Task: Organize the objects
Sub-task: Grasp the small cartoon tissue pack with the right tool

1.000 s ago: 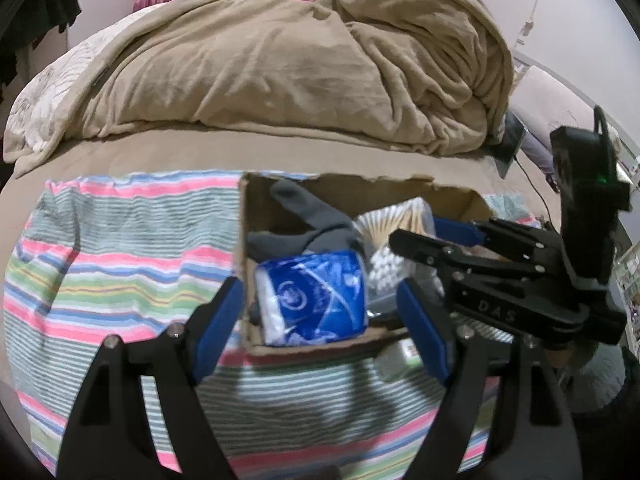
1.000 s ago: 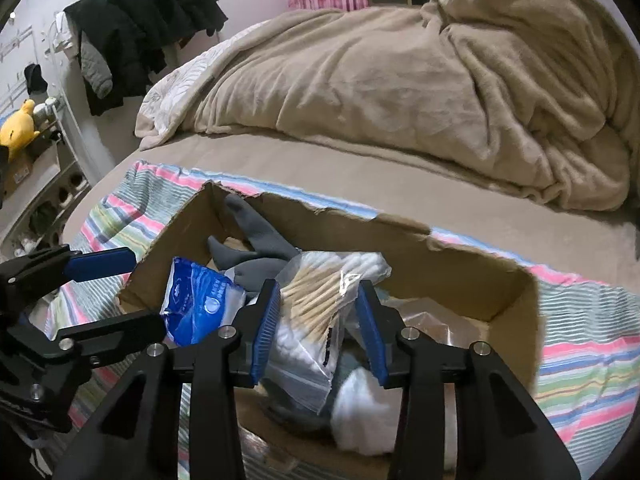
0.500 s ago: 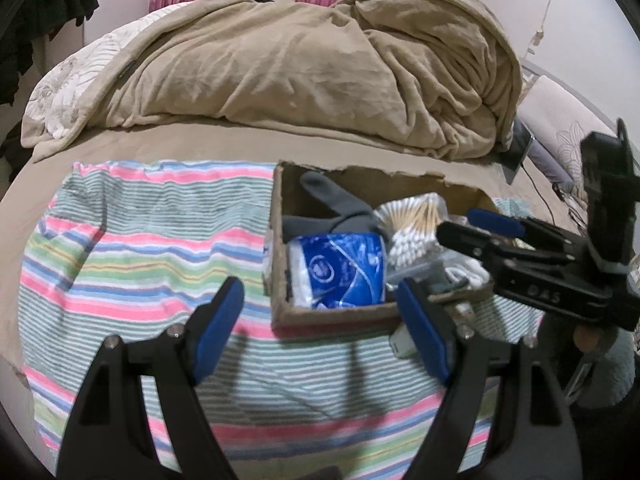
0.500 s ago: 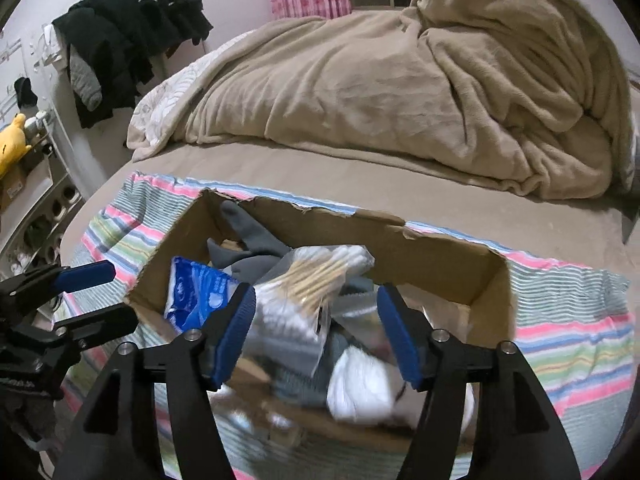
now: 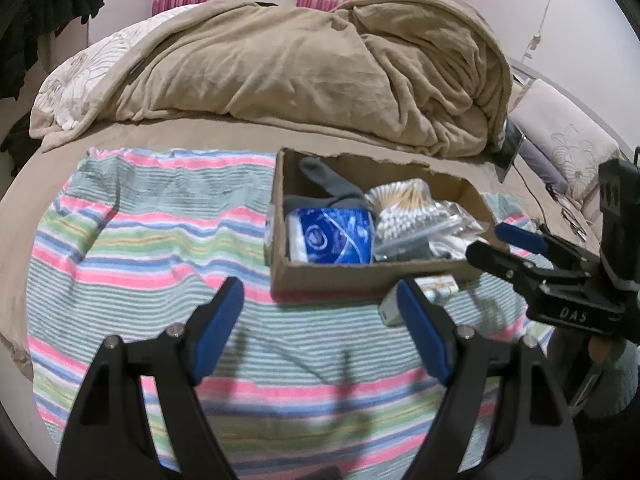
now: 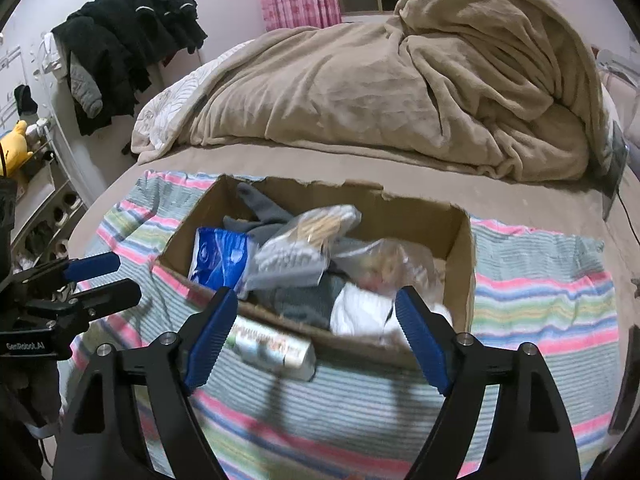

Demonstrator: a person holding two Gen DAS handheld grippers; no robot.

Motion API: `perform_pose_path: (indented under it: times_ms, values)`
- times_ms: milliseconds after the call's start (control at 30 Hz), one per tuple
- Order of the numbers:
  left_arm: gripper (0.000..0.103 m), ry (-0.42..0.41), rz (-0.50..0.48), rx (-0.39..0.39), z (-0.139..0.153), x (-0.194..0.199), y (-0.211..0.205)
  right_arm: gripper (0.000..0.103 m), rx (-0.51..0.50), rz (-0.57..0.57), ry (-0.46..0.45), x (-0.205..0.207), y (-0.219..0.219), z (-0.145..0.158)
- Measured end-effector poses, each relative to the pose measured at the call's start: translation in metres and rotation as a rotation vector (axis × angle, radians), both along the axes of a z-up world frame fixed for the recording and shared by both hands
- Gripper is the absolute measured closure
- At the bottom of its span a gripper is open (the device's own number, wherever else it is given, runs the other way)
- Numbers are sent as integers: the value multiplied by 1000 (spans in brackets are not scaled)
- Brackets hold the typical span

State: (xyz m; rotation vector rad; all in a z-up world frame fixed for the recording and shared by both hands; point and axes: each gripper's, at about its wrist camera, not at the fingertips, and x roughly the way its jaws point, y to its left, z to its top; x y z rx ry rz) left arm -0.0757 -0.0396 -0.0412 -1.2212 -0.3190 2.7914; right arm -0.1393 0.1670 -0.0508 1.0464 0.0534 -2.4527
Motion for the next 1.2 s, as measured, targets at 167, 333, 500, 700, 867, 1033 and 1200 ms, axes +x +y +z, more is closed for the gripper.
perform_pose_path:
  times_ms: [167, 333, 500, 700, 867, 1033, 1200]
  values:
    - [23, 0, 3, 8, -2, 11, -2, 19, -1, -4, -13, 10, -1, -4]
    - [23, -11, 4, 17, -9, 19, -6, 19, 5, -5, -34, 18, -7, -13]
    - [23, -26, 7, 21, -18, 25, -13, 19, 14, -4, -58, 21, -13, -25]
    - [23, -41, 14, 20, -28, 27, -23, 19, 20, -4, -88, 19, -25, -39]
    - [23, -49, 36, 35, -33, 27, -31, 19, 33, -8, -118, 14, -35, -50]
    - [23, -63, 40, 35, -38, 25, -31, 19, 37, -12, -145, 4, -38, -59]
    - [23, -69, 30, 27, -39, 22, -28, 31, 9, -18, -167, 1, -34, -65]
